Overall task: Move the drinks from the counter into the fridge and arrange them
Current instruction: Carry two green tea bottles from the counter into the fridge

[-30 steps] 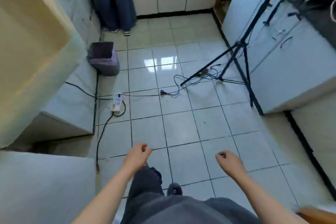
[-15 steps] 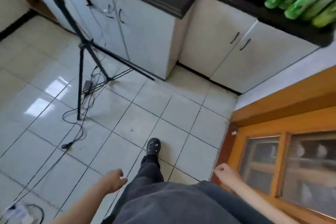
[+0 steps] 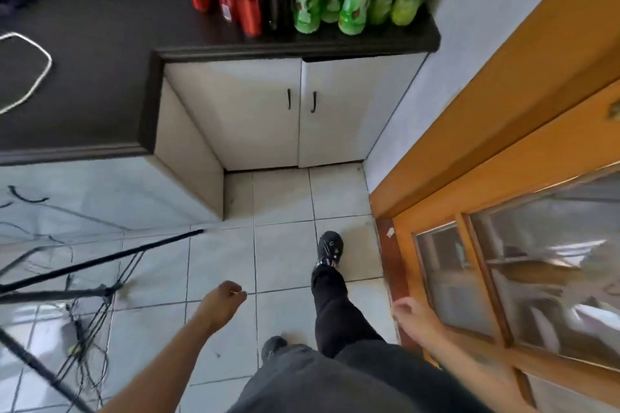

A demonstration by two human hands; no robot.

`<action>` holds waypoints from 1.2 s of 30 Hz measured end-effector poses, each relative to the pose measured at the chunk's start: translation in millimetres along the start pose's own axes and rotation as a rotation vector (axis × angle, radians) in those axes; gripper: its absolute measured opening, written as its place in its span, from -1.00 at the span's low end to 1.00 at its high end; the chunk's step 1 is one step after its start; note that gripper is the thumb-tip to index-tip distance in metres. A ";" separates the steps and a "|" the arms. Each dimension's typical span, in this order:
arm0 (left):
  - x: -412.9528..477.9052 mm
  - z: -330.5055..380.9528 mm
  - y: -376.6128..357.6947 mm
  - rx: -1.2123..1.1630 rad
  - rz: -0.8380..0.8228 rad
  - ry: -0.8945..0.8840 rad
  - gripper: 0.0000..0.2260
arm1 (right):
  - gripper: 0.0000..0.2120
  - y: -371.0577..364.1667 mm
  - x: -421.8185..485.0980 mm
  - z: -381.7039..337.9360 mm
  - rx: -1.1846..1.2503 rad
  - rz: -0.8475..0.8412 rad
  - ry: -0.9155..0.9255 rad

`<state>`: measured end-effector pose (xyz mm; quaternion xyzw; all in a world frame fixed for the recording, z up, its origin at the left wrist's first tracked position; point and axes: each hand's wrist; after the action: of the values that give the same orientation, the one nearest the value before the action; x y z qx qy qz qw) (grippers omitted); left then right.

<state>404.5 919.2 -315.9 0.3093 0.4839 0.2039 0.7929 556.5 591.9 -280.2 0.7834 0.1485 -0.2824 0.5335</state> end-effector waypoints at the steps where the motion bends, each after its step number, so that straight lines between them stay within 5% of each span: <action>1: 10.3 17.6 -1.4 0.026 -0.019 -0.015 -0.71 | -0.76 5.7 17.9 -6.6 0.009 0.008 -0.007; 6: 63.4 119.4 7.1 -0.128 -0.041 0.063 -0.78 | -0.79 53.4 114.8 -61.7 0.078 0.007 0.007; 11: 113.9 237.7 47.3 -0.313 0.048 -0.053 -0.93 | -0.87 111.1 192.2 -152.1 0.136 0.027 0.106; 15: 149.6 310.0 89.0 -0.464 0.173 -0.127 -0.84 | -0.90 149.0 229.8 -228.2 0.236 0.030 0.158; 22: 194.9 411.1 161.7 -0.642 0.438 -0.386 -0.88 | -0.89 181.7 262.7 -334.6 0.482 0.122 0.250; 31: 206.6 506.7 238.6 -0.641 0.874 -1.180 -0.78 | -0.77 245.2 265.0 -440.9 0.732 0.528 0.512; 36: 214.9 529.6 241.2 -0.598 0.837 -1.130 -0.66 | -0.56 258.1 265.5 -472.2 0.649 0.652 0.663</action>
<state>968.3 1072.7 -107.6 0.2961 -0.2289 0.4205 0.8265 1039.8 908.1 -117.4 0.9592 -0.0360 0.1270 0.2500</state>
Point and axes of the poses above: each hand's wrist, its own x-axis towards the middle knuckle, its own y-axis out of the back of the hand, z = x × y, and after that the axes turned 15 degrees about z, right-handed
